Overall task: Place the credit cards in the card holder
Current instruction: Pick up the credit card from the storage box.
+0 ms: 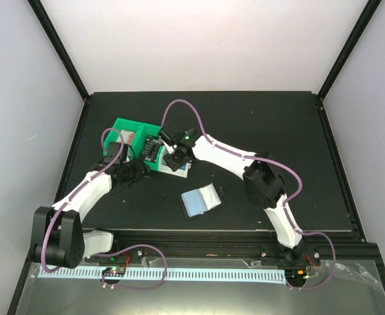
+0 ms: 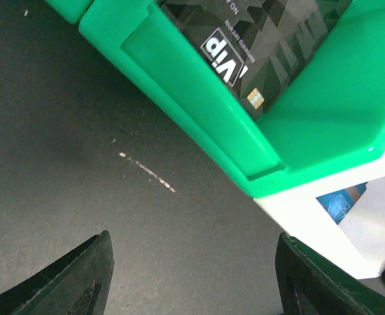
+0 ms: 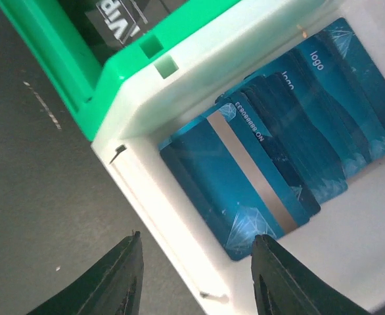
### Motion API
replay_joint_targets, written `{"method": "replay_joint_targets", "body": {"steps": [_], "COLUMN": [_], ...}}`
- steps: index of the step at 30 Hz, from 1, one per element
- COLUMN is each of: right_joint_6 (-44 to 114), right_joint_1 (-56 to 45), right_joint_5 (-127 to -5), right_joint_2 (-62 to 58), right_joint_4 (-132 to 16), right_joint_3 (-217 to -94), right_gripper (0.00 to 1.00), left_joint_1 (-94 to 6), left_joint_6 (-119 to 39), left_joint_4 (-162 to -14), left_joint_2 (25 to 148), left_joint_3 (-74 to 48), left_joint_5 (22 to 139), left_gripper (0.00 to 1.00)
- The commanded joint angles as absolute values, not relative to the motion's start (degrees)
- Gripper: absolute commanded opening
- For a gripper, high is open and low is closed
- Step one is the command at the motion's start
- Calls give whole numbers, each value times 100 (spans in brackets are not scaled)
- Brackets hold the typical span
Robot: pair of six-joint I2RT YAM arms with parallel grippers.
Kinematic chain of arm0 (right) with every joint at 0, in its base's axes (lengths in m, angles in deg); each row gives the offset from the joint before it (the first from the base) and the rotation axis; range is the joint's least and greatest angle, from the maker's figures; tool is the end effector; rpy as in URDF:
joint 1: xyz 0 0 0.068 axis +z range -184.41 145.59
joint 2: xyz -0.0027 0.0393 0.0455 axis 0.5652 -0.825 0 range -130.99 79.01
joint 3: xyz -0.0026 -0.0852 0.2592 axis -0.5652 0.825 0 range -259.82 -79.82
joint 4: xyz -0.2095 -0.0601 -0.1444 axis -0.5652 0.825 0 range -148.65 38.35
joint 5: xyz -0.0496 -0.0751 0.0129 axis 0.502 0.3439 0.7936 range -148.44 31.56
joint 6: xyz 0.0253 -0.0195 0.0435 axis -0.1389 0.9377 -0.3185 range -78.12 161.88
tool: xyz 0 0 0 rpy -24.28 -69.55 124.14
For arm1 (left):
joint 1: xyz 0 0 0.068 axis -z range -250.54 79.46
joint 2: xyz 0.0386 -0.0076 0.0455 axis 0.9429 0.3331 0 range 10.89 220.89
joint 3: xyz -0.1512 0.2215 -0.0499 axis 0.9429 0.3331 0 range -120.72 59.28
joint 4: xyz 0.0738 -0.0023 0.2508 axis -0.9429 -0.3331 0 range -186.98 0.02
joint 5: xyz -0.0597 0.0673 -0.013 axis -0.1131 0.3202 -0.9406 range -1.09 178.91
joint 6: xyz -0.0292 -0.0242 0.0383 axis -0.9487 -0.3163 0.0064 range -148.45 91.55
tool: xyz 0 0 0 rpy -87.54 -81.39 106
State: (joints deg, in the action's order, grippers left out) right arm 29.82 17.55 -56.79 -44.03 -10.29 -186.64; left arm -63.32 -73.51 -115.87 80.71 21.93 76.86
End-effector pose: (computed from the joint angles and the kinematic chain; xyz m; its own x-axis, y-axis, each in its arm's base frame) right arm 0.2861 0.3641 0.2249 -0.7071 -0.5650 -0.4252 -0.6462 0.7604 0.0642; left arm 0.2222 -0.0356 0.1877 -0.7606 -0.6014 -0.2446 -0.4343 0.7514 -0.4969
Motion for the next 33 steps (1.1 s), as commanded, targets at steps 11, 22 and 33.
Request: {"method": "replay_joint_targets", "body": {"steps": [11, 22, 33], "right_joint_6": [3874, 4321, 4800], "right_joint_1": [1493, 1361, 1373], "right_joint_5": [-5191, -5411, -5468], "right_joint_2": [-5480, -5820, -6312], "right_joint_4": [-633, -605, -338], "right_joint_3": [-19773, -20090, -20346], "right_gripper": [48, 41, 51], "left_joint_1": [-6438, -6461, -6487], "left_joint_6": [-7095, -7076, -7021], "left_joint_4": [-11323, -11237, -11267], "left_joint_2": [8801, 9206, 9338], "left_joint_3": [1553, 1400, 1312], "left_joint_5": [7734, 7801, 7939], "left_gripper": [67, 63, 65]}}
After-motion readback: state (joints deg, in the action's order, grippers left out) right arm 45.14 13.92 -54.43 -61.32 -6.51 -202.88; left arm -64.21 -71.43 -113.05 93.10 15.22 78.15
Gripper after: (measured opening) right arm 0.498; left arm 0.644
